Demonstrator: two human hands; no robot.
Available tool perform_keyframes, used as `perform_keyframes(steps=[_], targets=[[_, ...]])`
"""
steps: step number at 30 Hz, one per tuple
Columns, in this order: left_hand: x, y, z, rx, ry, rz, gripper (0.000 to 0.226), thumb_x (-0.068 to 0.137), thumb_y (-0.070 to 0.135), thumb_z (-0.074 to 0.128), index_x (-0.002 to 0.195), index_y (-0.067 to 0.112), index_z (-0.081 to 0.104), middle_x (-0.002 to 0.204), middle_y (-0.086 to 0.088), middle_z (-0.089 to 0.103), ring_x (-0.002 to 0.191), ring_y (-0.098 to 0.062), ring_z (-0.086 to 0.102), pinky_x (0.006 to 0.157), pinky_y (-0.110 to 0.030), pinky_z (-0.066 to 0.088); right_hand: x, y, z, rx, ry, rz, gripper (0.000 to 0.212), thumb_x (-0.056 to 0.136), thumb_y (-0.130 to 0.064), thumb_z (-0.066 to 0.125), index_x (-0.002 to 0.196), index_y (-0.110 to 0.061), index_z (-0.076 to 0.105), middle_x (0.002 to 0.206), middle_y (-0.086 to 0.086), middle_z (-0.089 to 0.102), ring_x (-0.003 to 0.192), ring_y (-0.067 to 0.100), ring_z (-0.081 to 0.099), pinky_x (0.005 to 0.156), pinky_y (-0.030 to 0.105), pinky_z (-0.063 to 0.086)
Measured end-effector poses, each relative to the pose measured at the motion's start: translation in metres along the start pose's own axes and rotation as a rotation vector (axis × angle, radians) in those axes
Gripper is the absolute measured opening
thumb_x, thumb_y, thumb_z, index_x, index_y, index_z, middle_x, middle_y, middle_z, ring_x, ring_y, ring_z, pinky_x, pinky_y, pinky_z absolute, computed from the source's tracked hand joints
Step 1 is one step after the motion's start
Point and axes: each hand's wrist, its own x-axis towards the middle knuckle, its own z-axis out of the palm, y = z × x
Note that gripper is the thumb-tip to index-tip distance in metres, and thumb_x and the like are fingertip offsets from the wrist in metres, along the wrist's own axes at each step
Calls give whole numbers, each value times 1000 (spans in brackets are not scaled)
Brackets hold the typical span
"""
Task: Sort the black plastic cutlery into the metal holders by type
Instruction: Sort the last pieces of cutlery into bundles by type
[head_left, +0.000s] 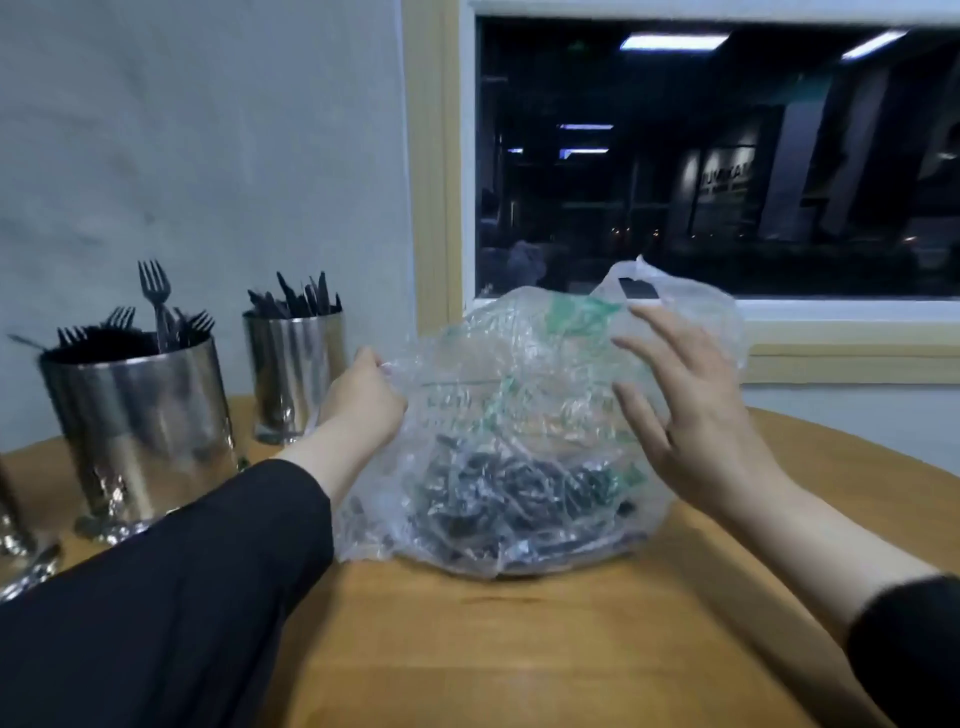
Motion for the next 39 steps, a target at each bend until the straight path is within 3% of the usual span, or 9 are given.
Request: perform_keyframes(steps=[5, 9, 12, 16, 23, 29, 31, 34, 39], targets=[[-8, -27, 18, 0, 55, 23, 34, 94, 18, 64, 125, 20, 48, 117, -12, 62, 87, -32, 60, 67, -34, 44, -48, 10, 12, -23, -707, -14, 84, 86, -87, 22, 158, -44, 17, 166, -23, 11, 151, -6, -1, 125, 40, -7], [-45, -16, 1, 141, 175, 498, 43, 100, 44, 49, 141, 30, 52, 148, 0, 43, 134, -22, 45, 106, -43, 35, -43, 11, 23, 8, -769, 83, 76, 88, -77, 32, 156, -43, 26, 156, -27, 29, 129, -16, 11, 119, 27, 4], [-68, -14, -13, 271, -345, 726, 81, 81, 90, 34, 152, 53, 31, 164, 21, 20, 149, -3, 19, 123, -42, 19, -40, 15, 33, 86, -779, 137, 71, 89, -71, 31, 153, -39, 35, 155, -17, 41, 137, -1, 36, 105, 15, 24], [-73, -28, -1, 547, -674, 659, 103, 71, 92, 51, 152, 64, -6, 165, 32, -14, 153, 2, -3, 126, -35, 10, -38, 21, 32, 150, -787, 186, 72, 87, -70, 36, 153, -42, 32, 152, -22, 39, 135, -2, 39, 100, 12, 26], [-71, -27, 10, 479, -554, 608, 71, 91, 64, 61, 153, 48, 31, 155, 18, 44, 136, -9, 47, 110, -30, 40, -45, 35, 9, 10, -790, 155, 83, 83, -63, 65, 153, -44, 24, 155, -21, 30, 142, -1, 19, 121, 28, 3], [-74, -25, -4, 261, -426, 528, 5, 98, 43, 62, 96, 44, 57, 79, 26, 67, 79, 5, 60, 68, -14, 46, -46, 20, 16, 52, -516, 138, 38, 94, -20, 64, 129, -33, 57, 120, -6, 70, 112, 22, 64, 91, 39, 48], [-74, -18, -14, 95, -442, 480, 23, 97, 37, 67, 78, 39, 53, 62, 33, 60, 63, 10, 55, 56, -10, 38, -37, 16, 3, 131, -462, 203, 27, 95, -25, 62, 119, -39, 57, 104, -8, 73, 98, 21, 68, 81, 39, 52], [-72, -1, -35, -49, -412, 382, 26, 91, 46, 71, 110, 53, 55, 99, 44, 57, 81, 12, 59, 64, -6, 38, -12, 10, -15, 222, -361, 343, 32, 88, -51, 62, 118, -43, 56, 87, -11, 71, 82, 12, 66, 74, 41, 52], [-64, -4, -28, 330, -126, 474, 54, 97, 42, 64, 147, 39, 42, 154, 13, 45, 129, -17, 54, 102, -39, 44, 8, 13, 14, -14, -247, 229, 45, 86, -46, 70, 122, -24, 54, 120, -1, 56, 102, 21, 57, 81, 39, 49]])
